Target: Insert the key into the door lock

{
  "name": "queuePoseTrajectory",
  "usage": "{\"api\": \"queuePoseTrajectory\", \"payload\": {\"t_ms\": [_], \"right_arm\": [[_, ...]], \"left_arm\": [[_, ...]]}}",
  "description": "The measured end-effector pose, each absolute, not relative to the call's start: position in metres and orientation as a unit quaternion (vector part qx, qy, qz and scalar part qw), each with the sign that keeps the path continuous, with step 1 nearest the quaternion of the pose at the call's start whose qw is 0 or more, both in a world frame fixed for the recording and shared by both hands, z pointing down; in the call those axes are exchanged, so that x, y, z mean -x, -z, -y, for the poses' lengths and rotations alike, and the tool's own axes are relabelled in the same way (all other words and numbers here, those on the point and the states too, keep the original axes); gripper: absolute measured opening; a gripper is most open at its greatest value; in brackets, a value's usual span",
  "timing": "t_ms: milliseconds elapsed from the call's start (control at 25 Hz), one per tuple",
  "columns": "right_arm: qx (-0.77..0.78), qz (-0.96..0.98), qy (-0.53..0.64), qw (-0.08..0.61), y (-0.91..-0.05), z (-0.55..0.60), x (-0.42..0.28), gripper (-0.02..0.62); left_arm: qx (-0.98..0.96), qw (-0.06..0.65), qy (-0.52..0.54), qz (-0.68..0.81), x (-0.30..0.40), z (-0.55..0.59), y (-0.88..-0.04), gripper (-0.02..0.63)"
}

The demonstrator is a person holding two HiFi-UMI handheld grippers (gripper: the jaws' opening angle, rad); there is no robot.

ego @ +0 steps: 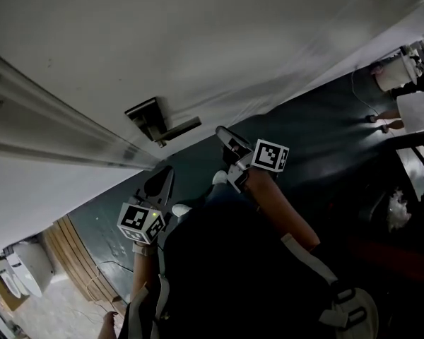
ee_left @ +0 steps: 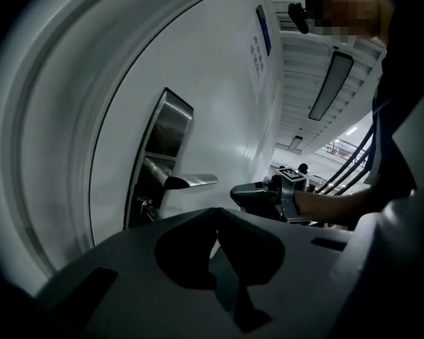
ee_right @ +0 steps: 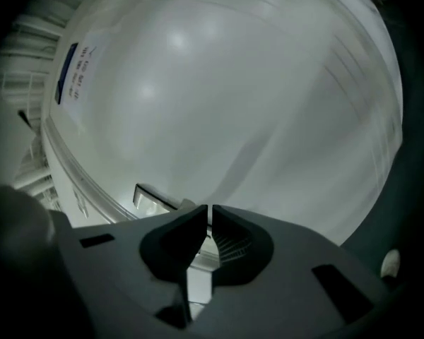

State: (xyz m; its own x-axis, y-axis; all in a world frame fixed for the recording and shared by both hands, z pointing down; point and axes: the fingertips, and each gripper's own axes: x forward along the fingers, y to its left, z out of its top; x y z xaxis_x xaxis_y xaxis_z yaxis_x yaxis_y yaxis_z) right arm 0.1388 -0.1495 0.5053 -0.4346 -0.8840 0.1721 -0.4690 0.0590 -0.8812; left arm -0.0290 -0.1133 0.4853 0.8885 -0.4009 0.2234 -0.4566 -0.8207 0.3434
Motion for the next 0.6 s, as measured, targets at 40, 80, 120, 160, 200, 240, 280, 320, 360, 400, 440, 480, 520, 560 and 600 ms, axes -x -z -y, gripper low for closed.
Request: {"api": "queuePoseTrajectory", "payload": {"t_ms": [40,80,120,160,200,240,280,320,360,400,440,480,520,560,600], "right_arm": [[0.496,-0.699,0.472,0.208,-0.5,0.145,-0.147,0.032],[0.506,-0.703,0.458,0.199,-0.495,0.141,-0.155,0.032],[0.516,-0.708,0.443,0.188,-0.491,0.136,-0.162,0.032],[0.527,-0.714,0.427,0.175,-0.485,0.131,-0.17,0.031],[0.536,-0.719,0.411,0.163,-0.479,0.126,-0.176,0.031],[0.544,-0.725,0.394,0.15,-0.473,0.122,-0.182,0.031],[0.552,-0.731,0.377,0.137,-0.468,0.119,-0.187,0.031],[0.559,-0.737,0.361,0.123,-0.463,0.116,-0.191,0.031],[0.565,-0.742,0.345,0.109,-0.459,0.113,-0.195,0.031],[0.57,-0.747,0.329,0.095,-0.455,0.11,-0.198,0.031],[0.575,-0.751,0.314,0.081,-0.451,0.107,-0.201,0.031],[0.58,-0.755,0.299,0.067,-0.447,0.105,-0.203,0.031],[0.585,-0.758,0.285,0.053,-0.444,0.102,-0.204,0.031],[0.589,-0.76,0.272,0.037,-0.441,0.1,-0.206,0.031],[0.593,-0.762,0.259,0.022,-0.439,0.098,-0.207,0.031]], "left_arm": [[-0.953,0.194,-0.07,0.22,0.023,0.114,-0.482,0.008],[-0.955,0.191,-0.07,0.215,0.017,0.115,-0.479,0.008],[-0.957,0.188,-0.069,0.211,0.012,0.116,-0.477,0.008],[-0.958,0.184,-0.069,0.208,0.006,0.116,-0.474,0.008],[-0.96,0.181,-0.068,0.204,0.001,0.116,-0.471,0.008],[-0.961,0.178,-0.068,0.201,-0.004,0.117,-0.468,0.008],[-0.962,0.176,-0.068,0.198,-0.009,0.117,-0.466,0.008],[-0.963,0.173,-0.068,0.194,-0.014,0.118,-0.465,0.008],[-0.964,0.169,-0.067,0.192,-0.019,0.119,-0.463,0.008],[-0.965,0.166,-0.068,0.189,-0.023,0.12,-0.462,0.008],[-0.966,0.162,-0.068,0.187,-0.027,0.121,-0.461,0.008],[-0.967,0.159,-0.068,0.185,-0.031,0.121,-0.459,0.008],[-0.968,0.156,-0.069,0.184,-0.034,0.121,-0.458,0.008],[-0.969,0.153,-0.07,0.182,-0.037,0.122,-0.456,0.008],[-0.97,0.149,-0.07,0.18,-0.041,0.122,-0.454,0.008]]}}
